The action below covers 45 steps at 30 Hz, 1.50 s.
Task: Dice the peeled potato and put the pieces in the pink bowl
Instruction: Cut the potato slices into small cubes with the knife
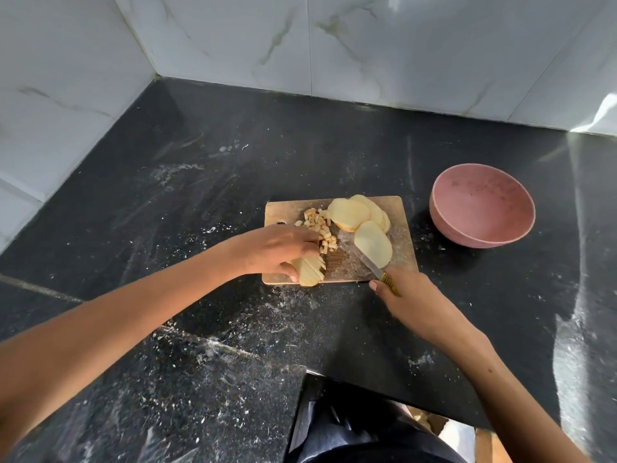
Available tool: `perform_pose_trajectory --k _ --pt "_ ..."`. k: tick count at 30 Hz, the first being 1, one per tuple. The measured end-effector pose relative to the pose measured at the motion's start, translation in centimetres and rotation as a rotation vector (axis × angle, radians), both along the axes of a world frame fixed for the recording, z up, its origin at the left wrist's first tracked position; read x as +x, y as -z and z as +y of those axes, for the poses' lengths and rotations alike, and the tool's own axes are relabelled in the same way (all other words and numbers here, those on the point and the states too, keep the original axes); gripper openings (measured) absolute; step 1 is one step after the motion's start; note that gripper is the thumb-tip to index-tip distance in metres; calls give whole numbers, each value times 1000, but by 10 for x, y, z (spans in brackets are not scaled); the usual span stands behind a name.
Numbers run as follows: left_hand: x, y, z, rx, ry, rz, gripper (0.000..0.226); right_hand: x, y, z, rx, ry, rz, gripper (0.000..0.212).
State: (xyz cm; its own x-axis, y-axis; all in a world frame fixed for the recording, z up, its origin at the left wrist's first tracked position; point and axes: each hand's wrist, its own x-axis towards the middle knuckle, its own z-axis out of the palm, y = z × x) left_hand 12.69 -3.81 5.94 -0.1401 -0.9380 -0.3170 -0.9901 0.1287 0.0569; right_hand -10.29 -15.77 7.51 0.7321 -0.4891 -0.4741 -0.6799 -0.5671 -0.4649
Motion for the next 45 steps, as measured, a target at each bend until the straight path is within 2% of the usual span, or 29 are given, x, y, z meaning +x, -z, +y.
perform_pose_trajectory --k 5,11,19,27,32,35,38,42,45 --pt "1 3 -1 -118 115 -110 61 2 1 -2 32 -6 15 27" --pt "0 3 -5 -97 149 -173 60 6 3 -1 56 -29 18 27" --pt "-1 9 11 -284 96 -82 61 7 5 0 57 -60 20 30" --pt "-29 40 44 -453 -274 -34 45 11 3 7 30 -76 23 32" --pt "-67 55 46 -482 -581 -67 46 19 5 19 2 -46 -23 30" --pt "-85 59 39 -494 -719 -78 52 24 5 29 -31 -29 -45 22" --pt "-92 64 35 -537 -774 -74 57 29 4 43 -55 -39 -34 22" --pt "-99 69 35 -602 -718 -28 71 33 8 54 -76 -33 46 26" --pt "-99 72 34 -591 -750 38 67 34 13 60 -106 -31 80 26"
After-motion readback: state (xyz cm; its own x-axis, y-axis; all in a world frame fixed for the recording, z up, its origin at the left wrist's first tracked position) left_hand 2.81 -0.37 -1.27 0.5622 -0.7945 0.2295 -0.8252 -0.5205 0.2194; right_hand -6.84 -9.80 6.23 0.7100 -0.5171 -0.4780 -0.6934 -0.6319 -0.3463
